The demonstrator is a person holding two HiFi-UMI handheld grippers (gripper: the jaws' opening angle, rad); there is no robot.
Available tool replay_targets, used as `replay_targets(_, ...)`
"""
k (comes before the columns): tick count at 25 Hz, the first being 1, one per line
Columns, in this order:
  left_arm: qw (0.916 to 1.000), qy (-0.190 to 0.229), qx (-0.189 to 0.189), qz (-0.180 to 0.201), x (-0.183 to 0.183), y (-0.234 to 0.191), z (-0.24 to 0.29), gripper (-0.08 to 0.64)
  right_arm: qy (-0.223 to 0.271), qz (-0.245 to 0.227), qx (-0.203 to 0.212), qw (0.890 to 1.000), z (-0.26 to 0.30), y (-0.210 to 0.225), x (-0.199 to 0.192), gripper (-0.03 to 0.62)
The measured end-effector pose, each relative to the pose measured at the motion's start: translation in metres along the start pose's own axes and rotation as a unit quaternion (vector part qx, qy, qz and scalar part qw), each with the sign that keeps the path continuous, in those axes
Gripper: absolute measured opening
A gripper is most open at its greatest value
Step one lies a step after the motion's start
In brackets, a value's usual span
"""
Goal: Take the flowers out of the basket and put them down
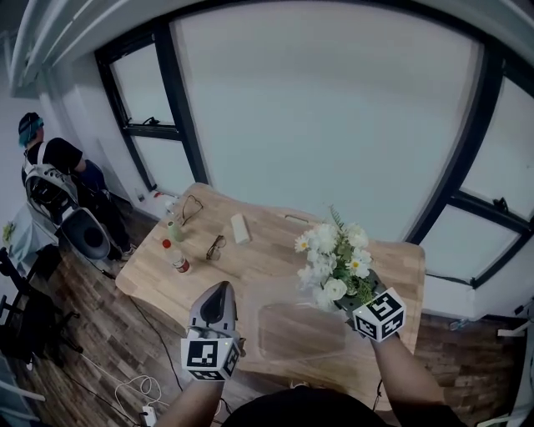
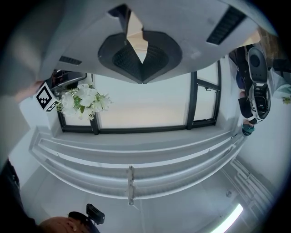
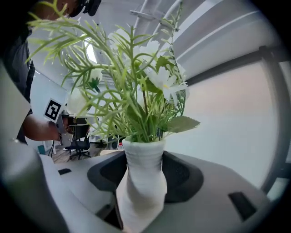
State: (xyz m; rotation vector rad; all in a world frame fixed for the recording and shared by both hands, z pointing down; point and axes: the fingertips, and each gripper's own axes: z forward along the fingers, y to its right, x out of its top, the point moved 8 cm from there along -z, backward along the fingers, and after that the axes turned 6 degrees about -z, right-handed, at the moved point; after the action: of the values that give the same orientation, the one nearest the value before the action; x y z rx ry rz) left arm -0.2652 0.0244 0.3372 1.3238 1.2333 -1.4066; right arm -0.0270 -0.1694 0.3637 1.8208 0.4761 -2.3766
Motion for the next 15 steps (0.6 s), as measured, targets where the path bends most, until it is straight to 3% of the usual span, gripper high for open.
replay_targets(15,0.999,0.014,-0.043,-0.003,0.009,0.035,0.028,0.005,-0.003,-0.003,-0.055,0.998,-0.052,0.03,0.016,0.261)
